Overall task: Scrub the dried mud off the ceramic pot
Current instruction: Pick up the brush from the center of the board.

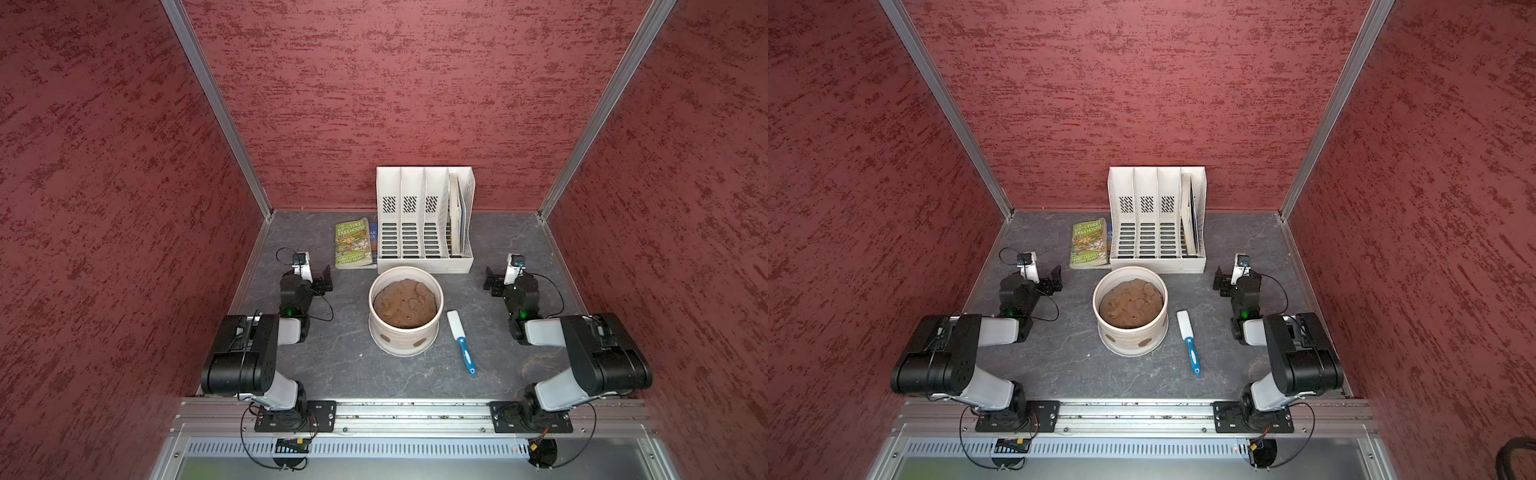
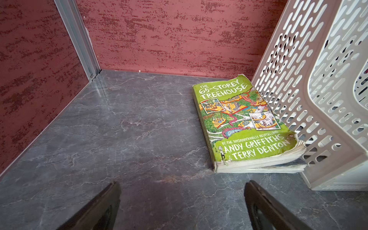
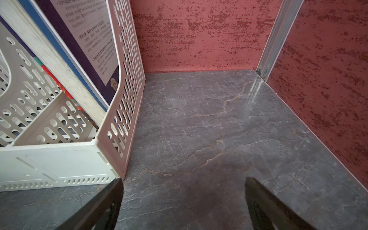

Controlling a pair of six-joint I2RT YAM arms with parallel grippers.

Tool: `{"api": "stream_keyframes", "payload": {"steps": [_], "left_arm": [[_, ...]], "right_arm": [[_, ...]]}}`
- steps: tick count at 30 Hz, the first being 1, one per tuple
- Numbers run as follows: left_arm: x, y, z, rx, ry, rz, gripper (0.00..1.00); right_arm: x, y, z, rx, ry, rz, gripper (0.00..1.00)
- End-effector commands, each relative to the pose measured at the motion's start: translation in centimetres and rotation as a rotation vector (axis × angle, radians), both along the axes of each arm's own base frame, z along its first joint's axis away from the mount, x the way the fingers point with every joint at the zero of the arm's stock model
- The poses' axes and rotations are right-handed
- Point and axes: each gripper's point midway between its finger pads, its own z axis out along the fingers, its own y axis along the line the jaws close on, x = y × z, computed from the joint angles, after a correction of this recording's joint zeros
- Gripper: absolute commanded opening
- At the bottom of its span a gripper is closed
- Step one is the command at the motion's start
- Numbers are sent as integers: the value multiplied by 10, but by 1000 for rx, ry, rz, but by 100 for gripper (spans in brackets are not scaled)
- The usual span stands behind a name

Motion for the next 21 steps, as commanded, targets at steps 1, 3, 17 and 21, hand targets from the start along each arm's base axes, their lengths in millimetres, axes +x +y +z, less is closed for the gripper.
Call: {"api": "stream_keyframes", "payload": {"steps": [1,3,17,21], "left_arm": [[5,-1,7,-3,-21,-4,100],[5,0,7,-4,-21,-4,100],[5,-1,7,-37,-13,-44,100],[10,-4,13,-20,21,-43,100]], "right_arm": [[5,-8,10,-8,-36,-26,99],[5,-8,10,-8,-36,-25,99],[5,-8,10,-7,-36,-25,99],[1,-19,39,-27,-55,-103,99]]}}
